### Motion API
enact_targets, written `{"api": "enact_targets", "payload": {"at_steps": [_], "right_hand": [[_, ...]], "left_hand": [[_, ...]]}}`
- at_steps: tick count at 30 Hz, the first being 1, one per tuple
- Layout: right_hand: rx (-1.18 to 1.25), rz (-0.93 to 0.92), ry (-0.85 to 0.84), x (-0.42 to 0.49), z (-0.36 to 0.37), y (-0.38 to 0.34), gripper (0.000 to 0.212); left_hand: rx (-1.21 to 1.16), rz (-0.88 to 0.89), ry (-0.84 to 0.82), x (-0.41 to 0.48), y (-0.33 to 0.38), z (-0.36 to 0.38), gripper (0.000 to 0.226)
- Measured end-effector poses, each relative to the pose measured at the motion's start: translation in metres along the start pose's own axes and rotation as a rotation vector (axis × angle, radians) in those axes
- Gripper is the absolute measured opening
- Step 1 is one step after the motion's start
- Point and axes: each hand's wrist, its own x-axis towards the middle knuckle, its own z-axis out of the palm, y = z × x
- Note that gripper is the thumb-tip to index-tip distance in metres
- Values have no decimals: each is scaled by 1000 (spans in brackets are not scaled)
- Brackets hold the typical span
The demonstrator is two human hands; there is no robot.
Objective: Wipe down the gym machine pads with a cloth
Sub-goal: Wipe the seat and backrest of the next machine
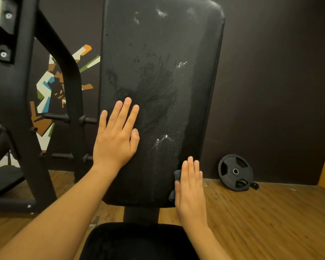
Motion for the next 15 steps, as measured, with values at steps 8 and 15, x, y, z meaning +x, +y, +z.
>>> {"api": "enact_targets", "payload": {"at_steps": [8, 15], "right_hand": [[-15, 48, 45, -3, 9, -4, 72], [-97, -48, -83, -39, 12, 8, 74]], "left_hand": [[-8, 3, 7, 0, -1, -1, 61], [-12, 3, 3, 0, 0, 0, 61]]}}
